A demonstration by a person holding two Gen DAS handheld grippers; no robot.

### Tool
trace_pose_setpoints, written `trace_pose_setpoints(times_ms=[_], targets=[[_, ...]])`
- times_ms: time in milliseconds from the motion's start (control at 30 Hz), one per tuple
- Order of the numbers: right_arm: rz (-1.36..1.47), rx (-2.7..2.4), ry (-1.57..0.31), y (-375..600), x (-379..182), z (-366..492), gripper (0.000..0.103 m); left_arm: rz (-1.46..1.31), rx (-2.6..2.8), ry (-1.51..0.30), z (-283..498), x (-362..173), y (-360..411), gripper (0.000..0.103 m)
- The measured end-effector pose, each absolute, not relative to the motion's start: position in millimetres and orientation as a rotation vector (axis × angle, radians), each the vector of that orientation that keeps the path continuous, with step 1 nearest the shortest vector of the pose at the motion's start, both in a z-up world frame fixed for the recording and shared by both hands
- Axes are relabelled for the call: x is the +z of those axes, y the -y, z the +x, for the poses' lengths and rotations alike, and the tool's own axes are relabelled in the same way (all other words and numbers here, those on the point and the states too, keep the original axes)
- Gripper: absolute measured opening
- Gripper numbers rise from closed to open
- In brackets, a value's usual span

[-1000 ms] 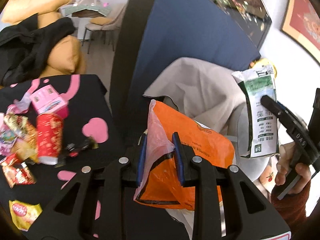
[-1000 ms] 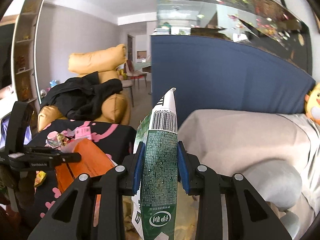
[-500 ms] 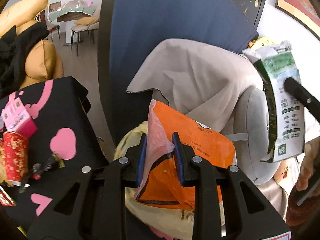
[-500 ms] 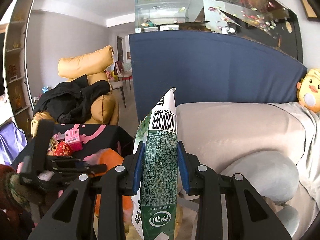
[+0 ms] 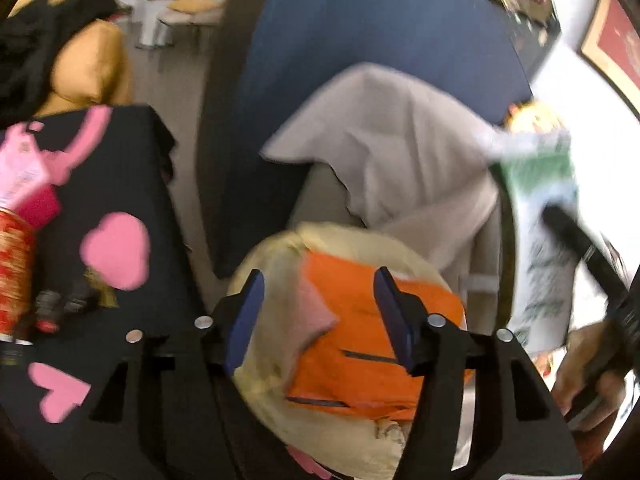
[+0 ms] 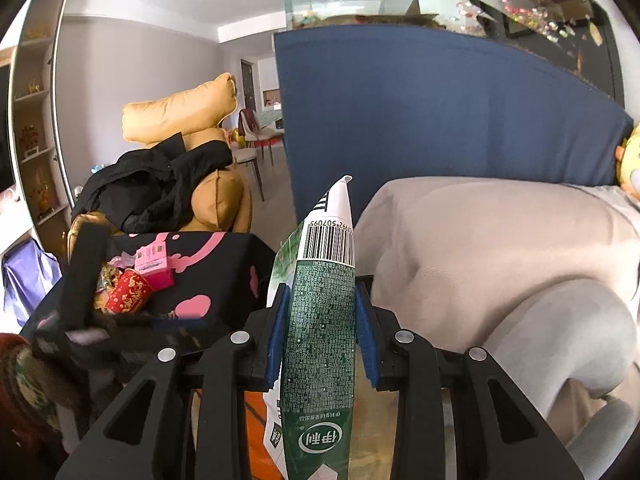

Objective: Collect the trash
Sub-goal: 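Carry both items to the yellow trash bag, opening the left tool to drop the orange bag, then open the right tool to drop the green packet into the trash bag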

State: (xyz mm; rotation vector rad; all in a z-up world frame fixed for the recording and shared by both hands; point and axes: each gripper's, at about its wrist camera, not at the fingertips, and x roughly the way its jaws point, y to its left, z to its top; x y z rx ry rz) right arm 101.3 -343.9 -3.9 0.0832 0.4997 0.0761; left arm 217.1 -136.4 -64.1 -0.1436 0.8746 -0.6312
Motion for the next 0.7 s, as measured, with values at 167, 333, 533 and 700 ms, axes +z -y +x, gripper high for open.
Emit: trace_pose_setpoints(times_ms=[167,333,533,700], targets=[[0.060,0.161,-0.526,306.5,-22.9,113.2,0.031,-0.151,-0.564,-0.851,208.4,-50.2,100.5,0.055],[-0.035,0.143,-0.657,278.1,-75.6,137.0,0.031,-0.159,-0.530,-0.882,192.2,-54.7,70.5,0.055],[-0.065,0.013,-0.793,298.7,-128.3,160.1,0.031,-0.170,-0.484,-0.908,172.3,-60.8,23.7,0.055],[-0.024,-0.033,-0.879,312.8,-148.5,171.6,0.031,-0.165,-0.450,-0.857,157.9,-60.1,-11.9,0.056]])
